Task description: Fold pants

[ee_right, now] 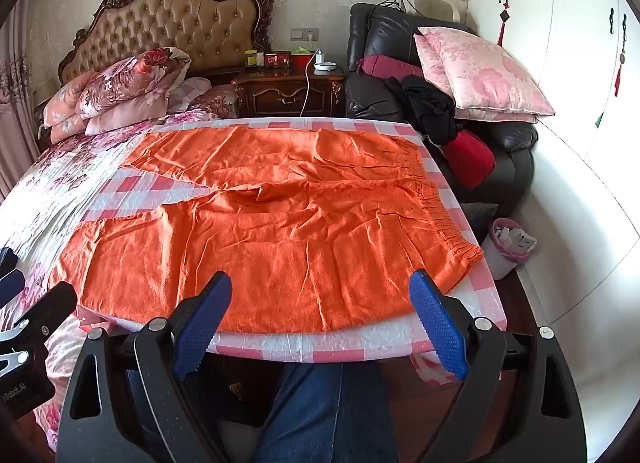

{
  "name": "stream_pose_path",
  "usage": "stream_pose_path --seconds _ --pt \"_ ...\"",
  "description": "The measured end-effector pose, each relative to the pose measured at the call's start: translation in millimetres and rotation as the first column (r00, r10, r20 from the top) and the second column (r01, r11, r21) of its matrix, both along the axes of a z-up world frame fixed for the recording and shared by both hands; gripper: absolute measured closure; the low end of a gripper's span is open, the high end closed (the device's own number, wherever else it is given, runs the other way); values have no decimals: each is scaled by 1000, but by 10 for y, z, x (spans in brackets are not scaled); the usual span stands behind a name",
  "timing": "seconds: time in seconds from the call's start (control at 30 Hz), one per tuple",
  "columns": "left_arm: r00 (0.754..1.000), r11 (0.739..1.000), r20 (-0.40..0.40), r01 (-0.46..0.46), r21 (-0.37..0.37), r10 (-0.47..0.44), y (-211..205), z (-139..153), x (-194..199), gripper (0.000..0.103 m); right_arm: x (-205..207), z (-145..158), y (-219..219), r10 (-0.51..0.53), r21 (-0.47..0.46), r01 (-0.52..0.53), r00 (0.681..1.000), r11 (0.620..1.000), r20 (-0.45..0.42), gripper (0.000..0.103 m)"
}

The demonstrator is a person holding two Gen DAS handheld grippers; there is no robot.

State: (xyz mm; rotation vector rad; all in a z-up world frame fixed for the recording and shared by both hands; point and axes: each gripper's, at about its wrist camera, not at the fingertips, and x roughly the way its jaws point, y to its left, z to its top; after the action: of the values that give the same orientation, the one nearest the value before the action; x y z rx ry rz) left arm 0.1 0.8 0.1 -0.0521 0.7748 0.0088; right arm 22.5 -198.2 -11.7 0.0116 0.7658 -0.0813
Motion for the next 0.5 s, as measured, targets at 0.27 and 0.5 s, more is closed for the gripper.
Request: stream_pose_path --seconds 0.27,0.5 --pt "1000 1000 -11 7 -10 -7 0 4 -3 1 0 3 5 0 5 0 1000 1000 -2 16" --pt "1000 1000 -10 8 -5 -8 14 -80 -7 1 2 -3 -1 0 9 0 1000 1000 -1 16"
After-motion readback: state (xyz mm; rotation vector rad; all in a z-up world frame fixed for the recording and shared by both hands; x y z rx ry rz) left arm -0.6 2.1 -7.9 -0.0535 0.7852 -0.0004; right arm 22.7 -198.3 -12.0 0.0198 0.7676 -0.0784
